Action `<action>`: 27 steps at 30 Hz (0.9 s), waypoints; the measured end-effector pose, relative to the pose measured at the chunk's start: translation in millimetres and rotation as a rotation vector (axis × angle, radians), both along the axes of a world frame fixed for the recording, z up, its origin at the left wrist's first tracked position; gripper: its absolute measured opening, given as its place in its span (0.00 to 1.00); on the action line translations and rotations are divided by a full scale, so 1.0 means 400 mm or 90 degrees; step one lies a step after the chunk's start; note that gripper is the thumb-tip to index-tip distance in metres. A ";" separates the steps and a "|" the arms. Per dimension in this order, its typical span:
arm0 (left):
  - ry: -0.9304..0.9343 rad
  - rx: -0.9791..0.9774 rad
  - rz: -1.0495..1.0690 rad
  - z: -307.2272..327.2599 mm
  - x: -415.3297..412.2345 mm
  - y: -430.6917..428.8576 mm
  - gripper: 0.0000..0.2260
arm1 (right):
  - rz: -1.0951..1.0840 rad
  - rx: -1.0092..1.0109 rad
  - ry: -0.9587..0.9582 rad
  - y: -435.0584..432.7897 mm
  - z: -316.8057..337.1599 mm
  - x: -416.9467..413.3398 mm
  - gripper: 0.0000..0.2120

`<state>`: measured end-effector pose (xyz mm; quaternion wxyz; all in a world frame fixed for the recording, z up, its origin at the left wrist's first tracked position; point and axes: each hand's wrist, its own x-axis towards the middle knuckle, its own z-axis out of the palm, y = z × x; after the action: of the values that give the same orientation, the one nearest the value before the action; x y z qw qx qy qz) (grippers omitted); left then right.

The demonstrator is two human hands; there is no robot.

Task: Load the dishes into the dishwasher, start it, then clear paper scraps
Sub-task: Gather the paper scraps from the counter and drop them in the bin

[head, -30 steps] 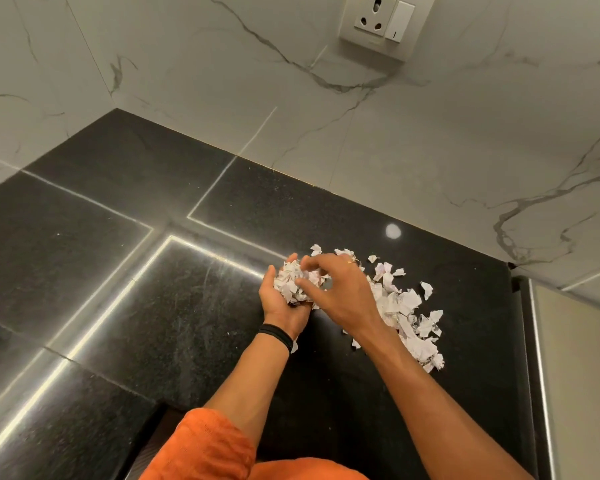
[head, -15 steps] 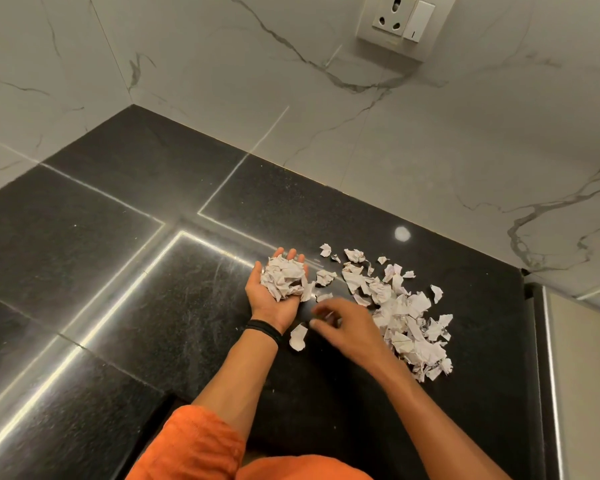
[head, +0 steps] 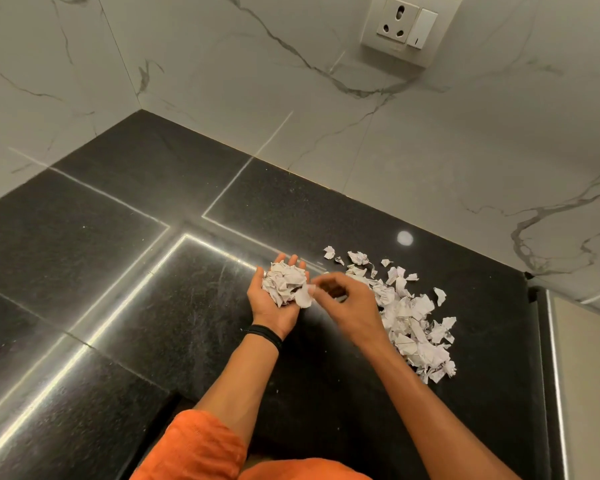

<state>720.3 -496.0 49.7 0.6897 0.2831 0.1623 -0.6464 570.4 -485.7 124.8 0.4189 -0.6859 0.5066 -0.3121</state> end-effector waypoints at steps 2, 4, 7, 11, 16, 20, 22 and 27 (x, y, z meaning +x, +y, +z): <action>-0.011 0.004 -0.020 0.006 -0.022 0.003 0.26 | -0.016 -0.007 -0.045 -0.023 0.038 0.030 0.03; -0.018 -0.010 -0.048 0.014 -0.041 0.006 0.27 | -0.017 -0.017 -0.039 -0.040 0.054 0.055 0.03; -0.007 -0.050 -0.085 0.036 -0.053 0.014 0.28 | 0.021 -0.066 0.072 -0.055 0.044 0.071 0.04; 0.010 -0.068 -0.093 0.044 -0.053 0.020 0.26 | -0.006 -0.057 0.078 -0.073 0.034 0.046 0.07; 0.002 -0.063 -0.067 0.031 -0.038 0.013 0.24 | -0.103 -0.023 0.107 -0.106 0.000 -0.046 0.03; -0.021 -0.066 -0.074 0.023 -0.025 0.006 0.24 | 0.016 0.016 0.314 -0.096 -0.068 -0.082 0.14; -0.018 -0.064 -0.072 0.017 -0.020 0.003 0.24 | 0.064 -0.013 0.374 -0.080 -0.103 -0.076 0.19; -0.017 -0.060 -0.065 0.008 -0.008 0.009 0.23 | 0.112 -0.124 0.373 -0.058 -0.139 -0.059 0.07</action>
<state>717.0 -492.3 53.1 0.6708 0.2665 0.1078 -0.6836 546.8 -509.1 69.4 0.2127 -0.8247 0.5121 -0.1112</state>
